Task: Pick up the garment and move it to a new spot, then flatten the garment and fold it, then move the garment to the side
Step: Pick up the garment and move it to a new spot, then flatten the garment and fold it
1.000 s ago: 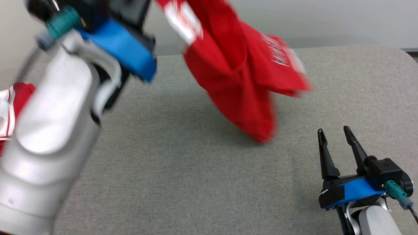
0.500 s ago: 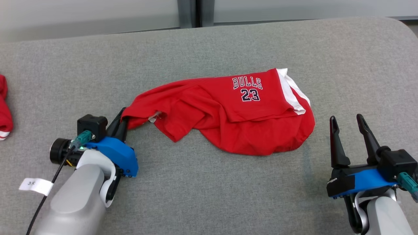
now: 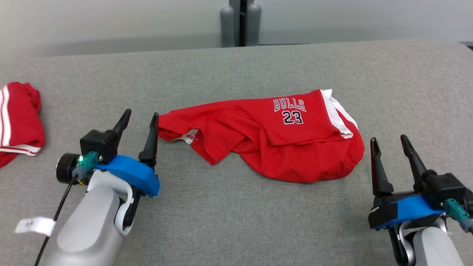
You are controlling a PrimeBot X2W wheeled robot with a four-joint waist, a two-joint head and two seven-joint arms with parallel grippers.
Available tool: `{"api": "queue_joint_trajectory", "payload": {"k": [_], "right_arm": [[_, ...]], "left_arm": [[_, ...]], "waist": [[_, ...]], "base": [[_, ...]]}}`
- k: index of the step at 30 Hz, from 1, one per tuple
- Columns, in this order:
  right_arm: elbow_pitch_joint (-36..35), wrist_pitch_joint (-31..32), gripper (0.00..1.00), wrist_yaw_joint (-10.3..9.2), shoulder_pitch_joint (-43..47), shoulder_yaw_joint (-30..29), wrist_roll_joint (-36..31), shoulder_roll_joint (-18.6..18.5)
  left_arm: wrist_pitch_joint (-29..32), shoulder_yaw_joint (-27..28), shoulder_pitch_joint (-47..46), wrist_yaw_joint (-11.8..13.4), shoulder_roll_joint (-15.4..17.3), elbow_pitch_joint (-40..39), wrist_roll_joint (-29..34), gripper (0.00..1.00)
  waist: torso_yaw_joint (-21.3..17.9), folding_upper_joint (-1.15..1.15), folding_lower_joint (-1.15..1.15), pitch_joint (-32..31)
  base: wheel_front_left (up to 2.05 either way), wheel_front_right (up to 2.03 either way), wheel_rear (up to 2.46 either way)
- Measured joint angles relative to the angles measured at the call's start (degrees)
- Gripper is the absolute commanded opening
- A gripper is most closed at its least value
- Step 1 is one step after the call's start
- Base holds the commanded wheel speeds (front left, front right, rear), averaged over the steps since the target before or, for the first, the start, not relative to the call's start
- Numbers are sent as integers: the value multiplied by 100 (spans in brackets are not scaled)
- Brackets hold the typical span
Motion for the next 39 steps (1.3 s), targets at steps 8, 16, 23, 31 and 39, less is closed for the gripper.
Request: {"api": "queue_joint_trajectory", "payload": {"k": [8,16,23,31,39], "right_arm": [[101,0,100,0,247,171,-121,-1],[189,0,100,0,609,244,-293,2],[265,0,100,0,812,364,-55,1],[411,0,100,0,844,523,127,1],[474,0,100,0,848,517,131,1]], "left_arm": [[-4,826,1199,147,-127,-1178,450,100],[-4,1490,2491,309,-430,-1893,787,100],[-4,1914,3178,259,-686,-2165,987,100],[-4,2083,3343,92,-896,-2125,1223,100],[-4,2220,3349,-8,-1004,-2006,1354,100]], "waist": [[175,0,0,-467],[314,0,-1,-885],[370,0,-1,-1108],[368,0,-1,-1245],[360,0,-1,-1267]], "base": [[0,0,0],[0,0,0],[0,0,0],[0,0,0],[0,0,0]]}}
